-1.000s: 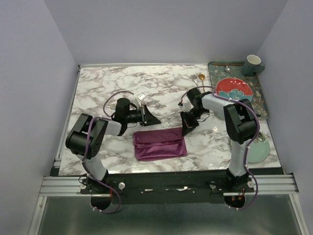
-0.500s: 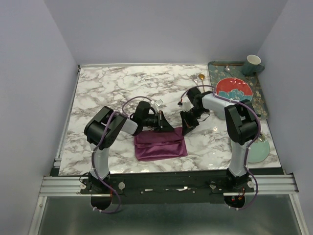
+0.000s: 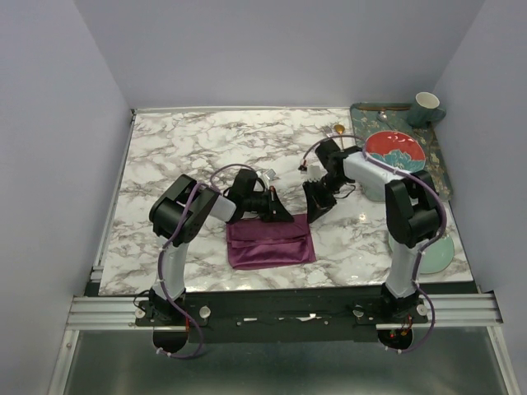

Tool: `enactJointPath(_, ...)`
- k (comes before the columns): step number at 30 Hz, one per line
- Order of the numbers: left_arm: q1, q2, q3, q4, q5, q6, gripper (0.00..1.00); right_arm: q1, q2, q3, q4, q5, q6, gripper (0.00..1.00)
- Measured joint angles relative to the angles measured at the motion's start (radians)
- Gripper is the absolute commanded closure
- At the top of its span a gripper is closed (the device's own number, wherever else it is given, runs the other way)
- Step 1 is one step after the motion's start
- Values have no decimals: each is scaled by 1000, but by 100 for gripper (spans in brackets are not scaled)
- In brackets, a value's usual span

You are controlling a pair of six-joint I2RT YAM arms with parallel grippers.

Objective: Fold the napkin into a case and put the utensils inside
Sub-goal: Smooth out the 2/3-rectangle-folded napkin at the center of the board.

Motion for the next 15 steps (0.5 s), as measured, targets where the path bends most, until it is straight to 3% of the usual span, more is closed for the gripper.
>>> enactJointPath(7,0,0,12,-29,0,9,100,-1,-109,76,-15,-48,-23,82)
enactJointPath(15,0,0,19,-41,1,19,100,-1,-32,49,62,-117,48,88)
